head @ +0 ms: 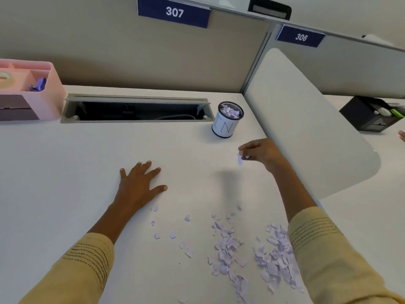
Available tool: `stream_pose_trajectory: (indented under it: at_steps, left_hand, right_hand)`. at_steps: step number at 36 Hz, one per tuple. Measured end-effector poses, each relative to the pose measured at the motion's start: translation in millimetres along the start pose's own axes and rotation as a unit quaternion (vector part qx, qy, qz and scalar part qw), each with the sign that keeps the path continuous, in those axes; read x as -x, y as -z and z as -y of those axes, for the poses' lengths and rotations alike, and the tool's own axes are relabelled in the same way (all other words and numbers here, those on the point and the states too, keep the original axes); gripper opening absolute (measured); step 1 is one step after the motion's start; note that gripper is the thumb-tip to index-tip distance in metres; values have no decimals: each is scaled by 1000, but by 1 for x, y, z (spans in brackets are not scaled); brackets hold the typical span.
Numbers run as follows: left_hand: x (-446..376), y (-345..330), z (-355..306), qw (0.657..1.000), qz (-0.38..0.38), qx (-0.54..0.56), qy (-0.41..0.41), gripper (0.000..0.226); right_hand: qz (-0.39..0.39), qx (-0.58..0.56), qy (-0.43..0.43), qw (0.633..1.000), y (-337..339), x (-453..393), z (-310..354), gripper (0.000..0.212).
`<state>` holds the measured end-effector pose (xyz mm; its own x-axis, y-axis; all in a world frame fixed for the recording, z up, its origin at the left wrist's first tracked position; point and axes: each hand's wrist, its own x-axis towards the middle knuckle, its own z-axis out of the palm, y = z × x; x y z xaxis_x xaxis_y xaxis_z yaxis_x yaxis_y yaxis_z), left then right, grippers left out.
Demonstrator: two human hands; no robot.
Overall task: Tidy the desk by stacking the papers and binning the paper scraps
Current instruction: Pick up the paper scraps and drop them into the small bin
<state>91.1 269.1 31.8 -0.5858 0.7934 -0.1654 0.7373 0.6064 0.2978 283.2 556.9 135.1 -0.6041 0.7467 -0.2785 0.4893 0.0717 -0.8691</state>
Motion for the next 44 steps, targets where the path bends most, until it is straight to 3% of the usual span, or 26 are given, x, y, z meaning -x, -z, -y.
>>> stream_pose_trajectory:
  at_steps: [5,10,14,16,20,24,30,33,36,40,44]
  left_hand:
    - [5,-14,5,998,-45,-26,-18,99]
    - [9,-18,6,995,-79,-48,-36,80]
    - [8,-20,15,990,-112,-62,-55,70]
    - [9,-23,20,988,-128,-61,-66,65]
    - [11,-25,20,984,-153,-47,-72,54]
    - [13,-24,21,990,-129,-19,-56,54]
    - [21,-21,25,990,-126,18,-64,66]
    - [25,-23,27,989,-136,33,-51,59]
    - [26,-24,29,989,-131,31,-54,60]
    - [27,-24,29,989,-133,29,-59,62]
    - [27,-25,30,987,-147,32,-63,58]
  right_hand:
    - [-89,-13,65,994,5,-47,50,24]
    - [-149,32,84,985,2,-95,74,22]
    - [-132,98,62,984,-5,-124,78,10]
    - [-114,115,49,986,-8,-131,78,16]
    - [-95,99,40,990,-7,-130,82,20]
    - [-104,57,77,990,-2,-103,85,11]
    - [-19,29,73,997,-1,-22,57,20]
    - [77,149,3,986,-5,26,22,30]
    - [148,299,-67,940,-9,65,-19,62]
    - [189,388,-37,902,-25,104,-64,98]
    - [194,391,14,900,-49,125,-76,101]
